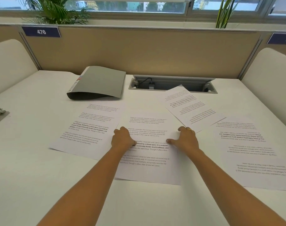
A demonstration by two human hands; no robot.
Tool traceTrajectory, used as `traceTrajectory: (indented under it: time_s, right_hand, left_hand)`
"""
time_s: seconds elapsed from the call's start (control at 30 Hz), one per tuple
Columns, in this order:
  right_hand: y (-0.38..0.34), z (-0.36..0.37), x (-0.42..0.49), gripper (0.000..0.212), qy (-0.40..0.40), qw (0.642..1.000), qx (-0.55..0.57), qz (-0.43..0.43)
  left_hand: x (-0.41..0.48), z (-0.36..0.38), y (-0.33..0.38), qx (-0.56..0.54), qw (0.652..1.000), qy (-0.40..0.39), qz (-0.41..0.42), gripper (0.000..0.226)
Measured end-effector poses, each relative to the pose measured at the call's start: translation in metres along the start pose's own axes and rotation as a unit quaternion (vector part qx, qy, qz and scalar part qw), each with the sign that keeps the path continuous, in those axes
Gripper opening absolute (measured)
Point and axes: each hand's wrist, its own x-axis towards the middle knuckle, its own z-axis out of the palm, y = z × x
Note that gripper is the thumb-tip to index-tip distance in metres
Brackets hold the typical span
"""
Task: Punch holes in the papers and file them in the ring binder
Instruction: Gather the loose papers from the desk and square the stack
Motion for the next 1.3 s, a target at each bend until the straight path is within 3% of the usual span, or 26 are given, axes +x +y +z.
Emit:
traceTrajectory:
  time_s: [0.27, 0.4, 0.53, 0.6, 0.73, 0.97, 1.1, 1.2, 1.3]
  right_hand:
    - [-0.019, 0.008, -0.014, 0.069, -0.018, 0.999, 0.009, 0.041]
    - [-0.024, 0.009, -0.01, 0.062, -0.04, 0.997, 0.013, 0.067]
    - [-0.02, 0.011, -0.005, 0.068, -0.041, 0.983, 0.141, 0.115]
    - [-0.017, 0.011, -0.004, 0.058, -0.046, 0.967, 0.225, 0.114]
    - [-0.017, 0.004, -0.005, 0.03, -0.018, 0.953, 0.295, 0.068]
    - [-0.039, -0.026, -0.005, 0.015, 0.102, 0.912, 0.394, -0.048]
    - [-0.05, -0.038, -0.005, 0.013, 0.156, 0.879, 0.439, -0.107]
    - [-0.05, -0.041, -0.008, 0.01, 0.175, 0.852, 0.473, -0.14]
    - [-0.046, -0.033, -0.011, 0.011, 0.159, 0.856, 0.47, -0.147]
  left_hand:
    - [0.0, -0.002, 0.002, -0.013, 0.999, 0.001, -0.039, 0.066]
    - [0.001, -0.003, 0.0, -0.043, 0.998, -0.009, -0.042, 0.049]
    - [-0.002, -0.002, 0.0, -0.073, 0.997, 0.002, -0.028, 0.039]
    - [-0.001, 0.001, -0.002, -0.129, 0.992, 0.017, -0.005, 0.033]
    - [-0.003, -0.002, -0.007, -0.306, 0.95, 0.047, 0.047, 0.02]
    - [-0.018, -0.04, 0.012, -0.507, 0.851, 0.079, 0.115, 0.022]
    - [-0.023, -0.058, 0.022, -0.56, 0.807, 0.1, 0.16, 0.019]
    - [-0.026, -0.062, 0.024, -0.569, 0.793, 0.119, 0.182, 0.018]
    - [-0.025, -0.054, 0.02, -0.574, 0.792, 0.108, 0.179, 0.017]
